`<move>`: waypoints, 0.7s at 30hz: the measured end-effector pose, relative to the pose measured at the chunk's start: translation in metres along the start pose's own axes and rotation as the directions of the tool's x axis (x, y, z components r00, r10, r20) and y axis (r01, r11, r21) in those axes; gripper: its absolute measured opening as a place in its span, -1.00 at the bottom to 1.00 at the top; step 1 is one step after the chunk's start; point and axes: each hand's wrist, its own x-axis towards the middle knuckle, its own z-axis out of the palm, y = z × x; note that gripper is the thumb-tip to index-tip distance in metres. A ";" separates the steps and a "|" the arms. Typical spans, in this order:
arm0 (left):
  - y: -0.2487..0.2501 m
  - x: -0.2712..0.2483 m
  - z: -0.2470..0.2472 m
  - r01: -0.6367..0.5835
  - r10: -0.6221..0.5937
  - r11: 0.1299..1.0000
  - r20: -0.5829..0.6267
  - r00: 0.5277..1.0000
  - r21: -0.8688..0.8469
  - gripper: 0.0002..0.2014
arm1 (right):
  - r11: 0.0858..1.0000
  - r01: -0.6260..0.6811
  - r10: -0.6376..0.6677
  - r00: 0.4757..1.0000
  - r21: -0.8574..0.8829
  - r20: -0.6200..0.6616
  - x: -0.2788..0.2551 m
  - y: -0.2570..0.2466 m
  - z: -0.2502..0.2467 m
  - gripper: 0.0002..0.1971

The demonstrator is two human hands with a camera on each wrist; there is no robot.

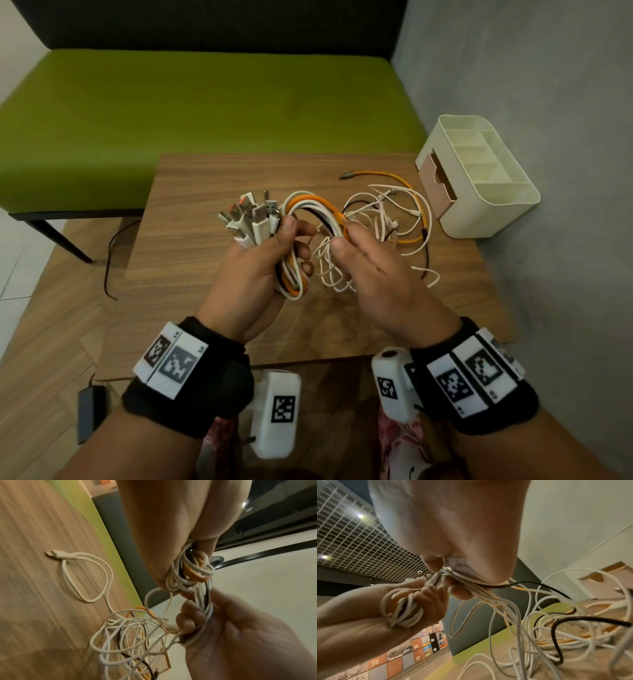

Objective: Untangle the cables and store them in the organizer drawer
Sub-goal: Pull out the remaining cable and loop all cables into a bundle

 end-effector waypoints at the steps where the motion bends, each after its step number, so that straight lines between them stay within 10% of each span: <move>1: 0.000 0.000 0.003 -0.004 0.004 1.000 -0.006 1.000 -0.011 -0.71 | 1.000 0.016 -0.016 1.000 0.013 -0.002 -0.001 -0.002 0.003 -0.63; 10: -0.012 0.001 0.020 0.036 -0.039 0.993 -0.025 0.999 -0.114 -0.59 | 0.991 0.047 -0.038 0.997 0.124 -0.074 -0.002 -0.008 0.012 -0.80; 21: -0.017 0.003 0.016 0.147 -0.145 0.989 0.050 0.988 -0.029 -0.55 | 0.984 0.030 -0.031 1.000 -0.177 0.000 0.000 0.001 0.009 -0.66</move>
